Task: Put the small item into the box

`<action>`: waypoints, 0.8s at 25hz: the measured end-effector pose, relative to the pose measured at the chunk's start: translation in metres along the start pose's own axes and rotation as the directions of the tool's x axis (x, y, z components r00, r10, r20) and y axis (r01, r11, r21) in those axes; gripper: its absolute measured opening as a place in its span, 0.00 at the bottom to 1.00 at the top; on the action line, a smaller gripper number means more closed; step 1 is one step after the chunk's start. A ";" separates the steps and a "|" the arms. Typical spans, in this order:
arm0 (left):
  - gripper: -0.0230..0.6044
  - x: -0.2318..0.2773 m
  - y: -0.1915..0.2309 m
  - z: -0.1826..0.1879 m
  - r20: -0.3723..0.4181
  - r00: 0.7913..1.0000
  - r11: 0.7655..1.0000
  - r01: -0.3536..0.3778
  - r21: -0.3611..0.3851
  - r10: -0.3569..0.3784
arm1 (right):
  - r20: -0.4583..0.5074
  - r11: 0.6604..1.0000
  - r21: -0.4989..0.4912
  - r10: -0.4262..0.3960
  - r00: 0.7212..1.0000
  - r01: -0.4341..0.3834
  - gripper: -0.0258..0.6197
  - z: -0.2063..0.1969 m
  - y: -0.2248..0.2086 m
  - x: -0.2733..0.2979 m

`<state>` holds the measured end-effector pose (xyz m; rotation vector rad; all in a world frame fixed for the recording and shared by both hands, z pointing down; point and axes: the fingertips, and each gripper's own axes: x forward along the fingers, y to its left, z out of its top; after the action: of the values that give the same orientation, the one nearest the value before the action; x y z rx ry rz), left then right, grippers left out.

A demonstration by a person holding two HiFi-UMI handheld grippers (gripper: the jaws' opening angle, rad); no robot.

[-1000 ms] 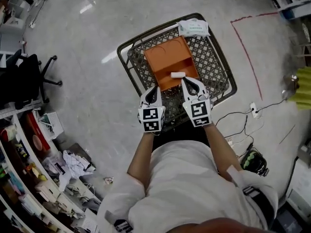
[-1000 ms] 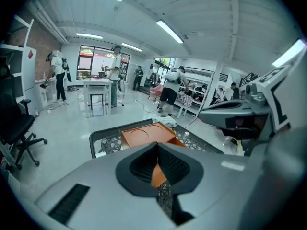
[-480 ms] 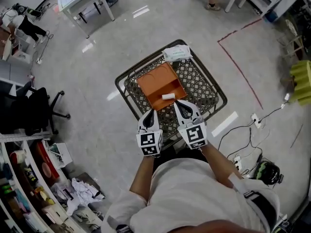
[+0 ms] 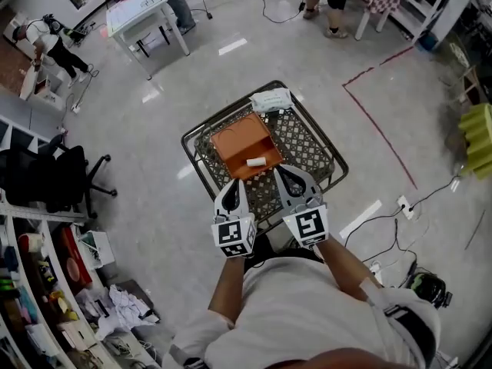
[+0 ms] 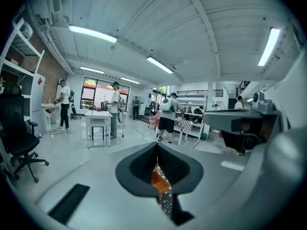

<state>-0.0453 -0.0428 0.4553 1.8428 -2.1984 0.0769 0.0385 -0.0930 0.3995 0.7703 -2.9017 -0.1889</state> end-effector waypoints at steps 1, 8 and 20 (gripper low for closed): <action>0.05 -0.003 -0.003 0.003 0.011 1.000 1.000 -0.006 0.002 0.006 | 0.012 1.000 -0.001 0.001 1.000 -0.001 0.04 0.004 -0.001 -0.005; 0.05 -0.019 -0.033 0.011 0.054 0.998 0.999 -0.029 0.013 0.028 | 0.058 1.000 -0.004 -0.009 0.998 0.009 0.04 0.018 -0.017 -0.040; 0.05 -0.026 -0.059 0.022 0.095 0.995 0.999 -0.040 0.023 0.037 | 0.081 1.000 0.003 0.007 0.997 -0.007 0.04 0.023 -0.031 -0.061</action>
<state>0.0125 -0.0340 0.4204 1.8536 -2.3073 0.0251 0.1024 -0.0871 0.3664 0.7702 -2.9808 -0.2200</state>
